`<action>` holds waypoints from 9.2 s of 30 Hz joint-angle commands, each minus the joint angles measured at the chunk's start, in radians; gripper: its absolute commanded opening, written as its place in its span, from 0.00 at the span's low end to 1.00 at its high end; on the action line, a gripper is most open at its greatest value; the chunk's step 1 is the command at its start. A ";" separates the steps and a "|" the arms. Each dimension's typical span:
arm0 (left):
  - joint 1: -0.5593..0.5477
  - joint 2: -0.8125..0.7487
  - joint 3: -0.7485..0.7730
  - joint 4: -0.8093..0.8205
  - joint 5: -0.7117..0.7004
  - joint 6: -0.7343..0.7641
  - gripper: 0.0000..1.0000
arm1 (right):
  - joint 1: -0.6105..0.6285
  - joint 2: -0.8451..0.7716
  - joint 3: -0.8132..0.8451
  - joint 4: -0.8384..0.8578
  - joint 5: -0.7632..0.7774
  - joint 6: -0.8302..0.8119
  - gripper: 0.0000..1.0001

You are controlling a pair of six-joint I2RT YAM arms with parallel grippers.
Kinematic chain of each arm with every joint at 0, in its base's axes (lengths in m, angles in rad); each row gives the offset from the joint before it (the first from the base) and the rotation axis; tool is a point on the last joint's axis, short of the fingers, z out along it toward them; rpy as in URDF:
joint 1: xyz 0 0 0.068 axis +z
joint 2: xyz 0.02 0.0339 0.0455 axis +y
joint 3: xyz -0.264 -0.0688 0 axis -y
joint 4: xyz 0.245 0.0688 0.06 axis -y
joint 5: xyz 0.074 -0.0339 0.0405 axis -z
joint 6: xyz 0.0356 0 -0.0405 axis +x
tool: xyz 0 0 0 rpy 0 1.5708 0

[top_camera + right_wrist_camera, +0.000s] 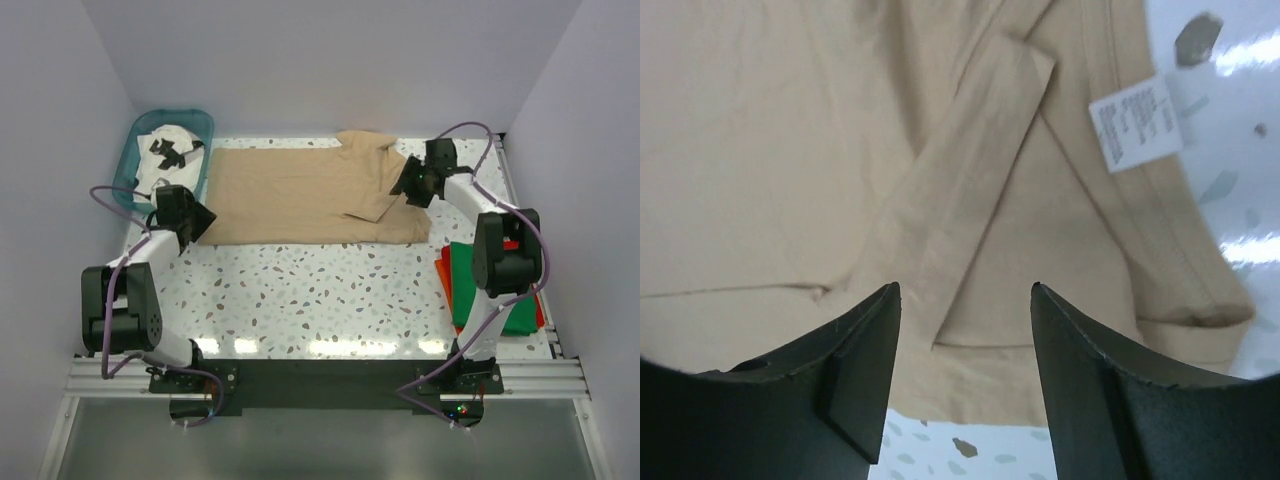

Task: Fold and stack the t-shirts
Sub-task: Fold the tshirt

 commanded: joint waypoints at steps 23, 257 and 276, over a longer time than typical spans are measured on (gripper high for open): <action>-0.025 -0.190 -0.208 0.032 -0.051 -0.059 0.50 | 0.164 0.044 -0.083 0.140 0.035 0.086 0.42; -0.199 0.686 0.847 -0.237 -0.480 0.208 0.00 | 0.002 0.562 0.687 -0.035 0.034 -0.190 0.52; -0.190 0.652 0.818 -0.200 -0.467 0.221 0.00 | 0.022 0.473 0.661 -0.035 0.113 -0.193 0.00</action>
